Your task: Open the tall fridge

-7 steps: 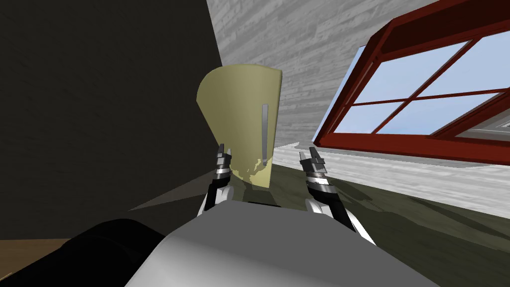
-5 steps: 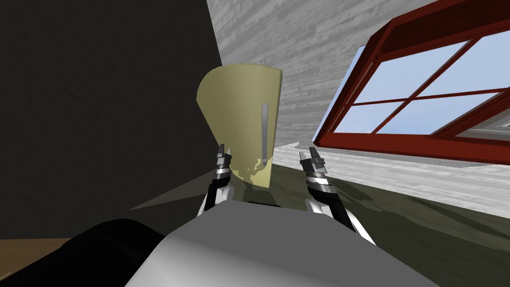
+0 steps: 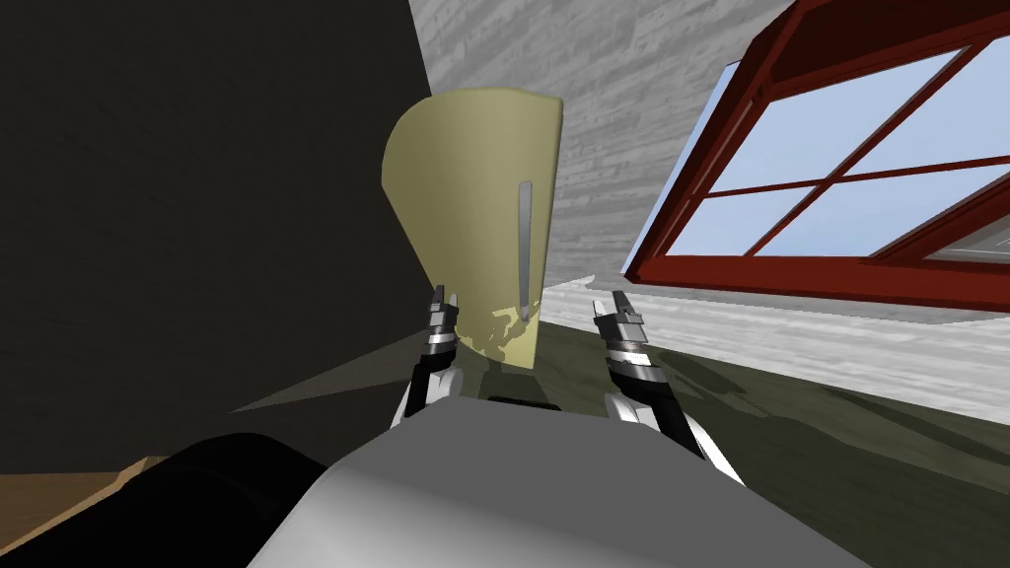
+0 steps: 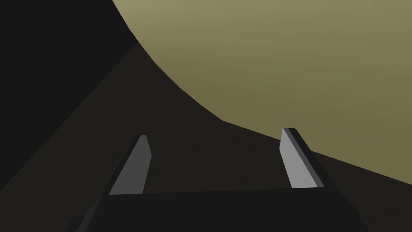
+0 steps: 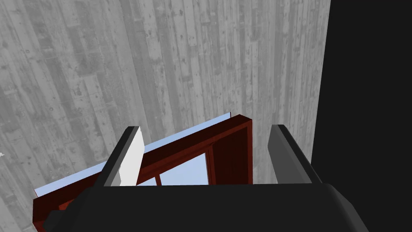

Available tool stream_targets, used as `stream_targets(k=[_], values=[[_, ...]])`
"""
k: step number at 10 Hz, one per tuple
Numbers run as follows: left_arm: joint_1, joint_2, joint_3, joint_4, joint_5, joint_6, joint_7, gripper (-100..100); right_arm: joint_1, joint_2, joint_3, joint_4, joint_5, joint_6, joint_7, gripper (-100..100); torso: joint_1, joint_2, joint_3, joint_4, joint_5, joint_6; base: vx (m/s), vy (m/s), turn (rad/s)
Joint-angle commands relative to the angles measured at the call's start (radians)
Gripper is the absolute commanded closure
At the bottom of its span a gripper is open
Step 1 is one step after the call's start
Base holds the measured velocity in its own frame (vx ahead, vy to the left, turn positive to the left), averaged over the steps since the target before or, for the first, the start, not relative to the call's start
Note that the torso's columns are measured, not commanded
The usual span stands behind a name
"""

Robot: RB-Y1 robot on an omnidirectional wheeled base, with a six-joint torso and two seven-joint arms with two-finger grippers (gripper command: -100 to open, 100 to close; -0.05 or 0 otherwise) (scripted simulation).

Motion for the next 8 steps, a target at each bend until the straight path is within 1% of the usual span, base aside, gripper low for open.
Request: stream_targets(k=[1, 2, 3, 4, 7, 8], values=[[0.000, 0.000, 0.000, 0.000, 0.000, 0.000, 0.000, 0, 0.000, 0.000, 0.000, 0.000, 0.000, 0.000, 0.000, 0, 0.000, 0.074, -0.148, 0.074, 0.000, 0.000, 0.000, 0.000, 0.000], [0.000, 0.000, 0.000, 0.000, 0.000, 0.000, 0.000, 0, 0.000, 0.000, 0.000, 0.000, 0.000, 0.000, 0.000, 0, 0.000, 0.148, -0.295, 0.148, 0.000, 0.000, 0.000, 0.000, 0.000], [-0.009, 0.028, -0.003, 0.009, -0.001, 0.003, -0.003, -100, 0.000, 0.000, 0.000, 0.000, 0.000, 0.000, 0.000, 0, 0.000, 0.221, -0.443, 0.221, 0.000, 0.000, 0.006, -0.008, 0.026], [-0.017, 0.048, -0.007, 0.018, -0.002, 0.006, -0.006, -100, 0.000, 0.000, 0.000, 0.000, 0.000, 0.000, 0.000, 0, 0.000, 0.255, -0.512, 0.254, 0.000, 0.000, -0.001, -0.020, 0.041], [-0.057, 0.102, -0.022, 0.061, -0.005, 0.021, -0.022, -100, 0.000, 0.000, 0.000, 0.000, 0.000, 0.000, 0.000, 0, -0.001, 0.267, -0.537, 0.268, 0.000, 0.000, 0.002, -0.043, 0.060], [-0.094, 0.126, -0.037, 0.099, -0.009, 0.034, -0.036, -100, 0.000, 0.000, 0.000, 0.000, 0.000, 0.000, 0.000, 0, -0.001, 0.268, -0.537, 0.268, 0.000, 0.000, -0.011, -0.076, 0.130]])
